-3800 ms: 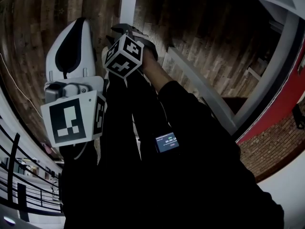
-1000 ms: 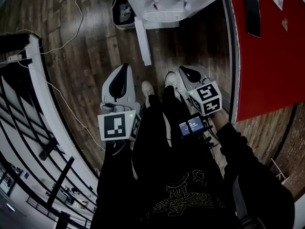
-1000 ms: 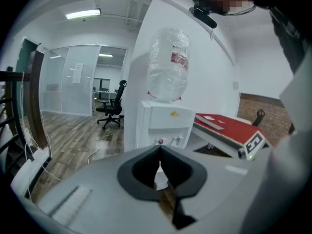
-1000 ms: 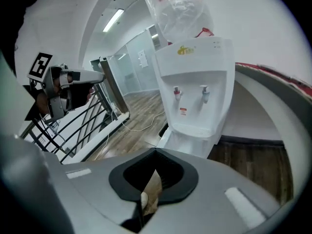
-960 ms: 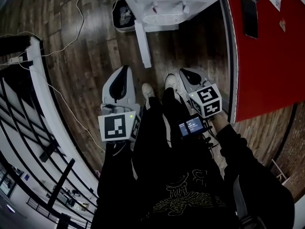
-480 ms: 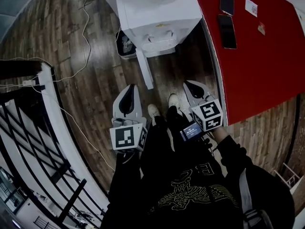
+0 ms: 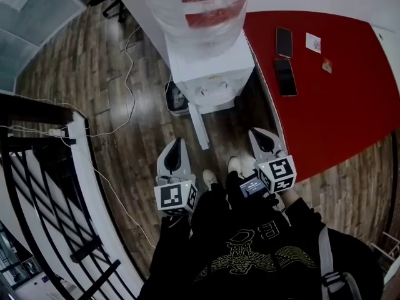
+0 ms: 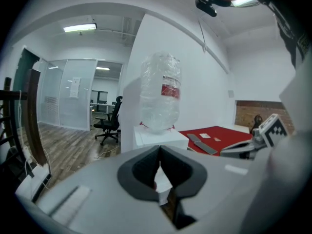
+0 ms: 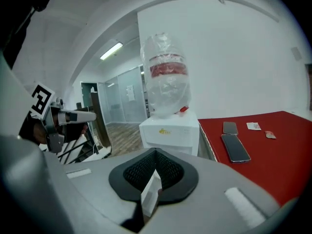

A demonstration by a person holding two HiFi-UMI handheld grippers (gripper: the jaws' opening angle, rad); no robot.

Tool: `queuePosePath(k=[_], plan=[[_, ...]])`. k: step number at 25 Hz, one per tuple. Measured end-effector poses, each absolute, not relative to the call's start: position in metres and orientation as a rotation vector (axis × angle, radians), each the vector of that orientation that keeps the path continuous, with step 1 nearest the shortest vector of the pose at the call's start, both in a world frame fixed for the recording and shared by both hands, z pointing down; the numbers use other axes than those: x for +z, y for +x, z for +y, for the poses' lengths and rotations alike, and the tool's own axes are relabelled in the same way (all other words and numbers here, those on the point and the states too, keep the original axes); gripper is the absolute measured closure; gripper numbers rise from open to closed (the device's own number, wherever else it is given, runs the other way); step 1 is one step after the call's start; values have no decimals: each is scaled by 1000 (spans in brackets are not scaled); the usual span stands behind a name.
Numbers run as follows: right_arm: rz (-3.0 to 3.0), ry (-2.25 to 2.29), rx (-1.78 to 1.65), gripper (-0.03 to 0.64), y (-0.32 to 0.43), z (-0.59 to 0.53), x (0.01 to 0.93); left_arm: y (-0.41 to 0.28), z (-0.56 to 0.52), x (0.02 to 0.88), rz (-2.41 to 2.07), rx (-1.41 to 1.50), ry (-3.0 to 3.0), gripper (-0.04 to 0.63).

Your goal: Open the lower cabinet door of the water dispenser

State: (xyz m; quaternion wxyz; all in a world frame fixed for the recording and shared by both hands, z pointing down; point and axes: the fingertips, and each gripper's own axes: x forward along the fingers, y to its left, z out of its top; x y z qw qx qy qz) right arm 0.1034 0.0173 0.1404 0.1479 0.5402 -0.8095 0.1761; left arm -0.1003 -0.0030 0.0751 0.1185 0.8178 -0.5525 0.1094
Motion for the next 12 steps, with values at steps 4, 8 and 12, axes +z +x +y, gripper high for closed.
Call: queuePosePath(k=[4,8,12], plan=[[-2385,1628,502,618,112,6,112,-99,-1,54,-1647,327,2415,588],[-2428,1701,494,618,115,-13,89,-103,0,38,-1740,310,2420,588],[-2469,1710,470,618,104,-16,63,-108,9,29,-1772,299,2405,588]])
